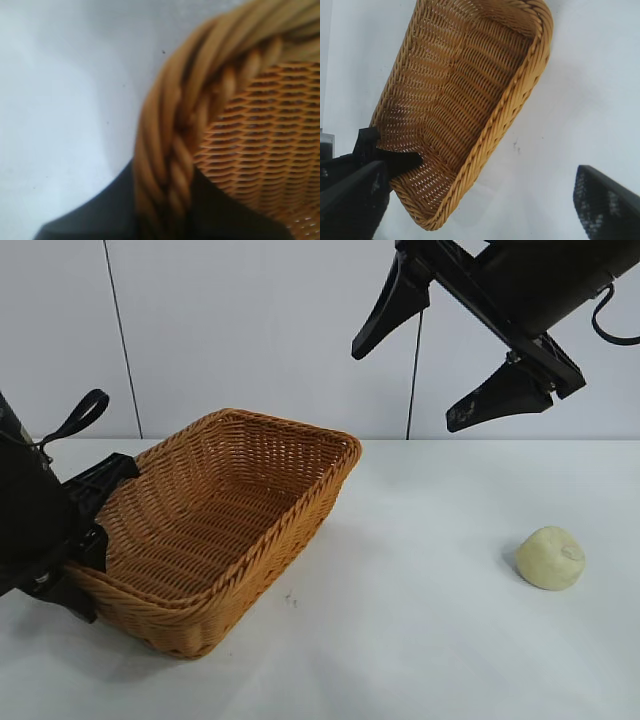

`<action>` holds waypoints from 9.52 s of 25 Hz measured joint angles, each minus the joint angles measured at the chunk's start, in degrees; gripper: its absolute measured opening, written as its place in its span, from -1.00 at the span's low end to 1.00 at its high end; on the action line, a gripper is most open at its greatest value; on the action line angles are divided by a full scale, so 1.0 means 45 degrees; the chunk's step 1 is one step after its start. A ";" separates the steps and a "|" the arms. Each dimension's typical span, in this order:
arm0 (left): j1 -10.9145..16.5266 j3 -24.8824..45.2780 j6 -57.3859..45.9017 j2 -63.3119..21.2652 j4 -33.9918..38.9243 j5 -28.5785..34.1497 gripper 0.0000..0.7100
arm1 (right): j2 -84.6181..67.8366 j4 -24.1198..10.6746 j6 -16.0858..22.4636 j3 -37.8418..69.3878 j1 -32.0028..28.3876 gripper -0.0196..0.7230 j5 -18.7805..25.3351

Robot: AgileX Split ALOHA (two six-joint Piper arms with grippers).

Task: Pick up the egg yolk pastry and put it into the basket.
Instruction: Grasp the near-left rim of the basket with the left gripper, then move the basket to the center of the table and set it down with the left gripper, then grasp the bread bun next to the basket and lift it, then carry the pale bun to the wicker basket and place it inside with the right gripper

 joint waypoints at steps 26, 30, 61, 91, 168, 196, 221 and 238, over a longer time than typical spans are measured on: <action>0.2736 -0.6020 1.3948 0.1854 -0.2684 0.6247 -0.69 | 0.0000 -0.0346 0.0000 0.0000 0.0000 0.92 -0.0023; 0.2440 -0.6581 1.4859 0.2221 -0.2861 0.6686 -0.69 | 0.0000 -0.0346 0.0000 0.0000 0.0000 0.92 -0.0023; 0.2128 -0.7333 1.6839 0.4490 -0.3864 0.6299 0.26 | 0.0000 -0.0356 0.0000 0.0000 0.0000 0.92 -0.0035; 0.3637 -1.0219 1.5642 0.2301 0.2437 1.0107 0.96 | 0.0000 -0.0356 0.0000 0.0000 0.0000 0.92 -0.0019; 0.4382 0.4151 1.6150 -2.2555 0.1402 0.8271 0.95 | 0.0253 -0.7948 0.3136 -0.3044 -0.2560 0.92 0.4210; 0.4382 0.4151 1.6150 -2.2555 0.1402 0.8271 0.95 | 0.6609 -0.7277 0.2997 -0.3049 -0.2560 0.92 0.1977; 0.4382 0.4151 1.6150 -2.2555 0.1402 0.8271 0.95 | 0.3391 -0.7251 0.2519 -0.3049 -0.2560 -0.58 0.2795; 0.4382 0.4151 1.6150 -2.2555 0.1402 0.8271 0.95 | 0.1202 -0.7127 0.2475 -0.4530 0.0166 -0.58 0.3552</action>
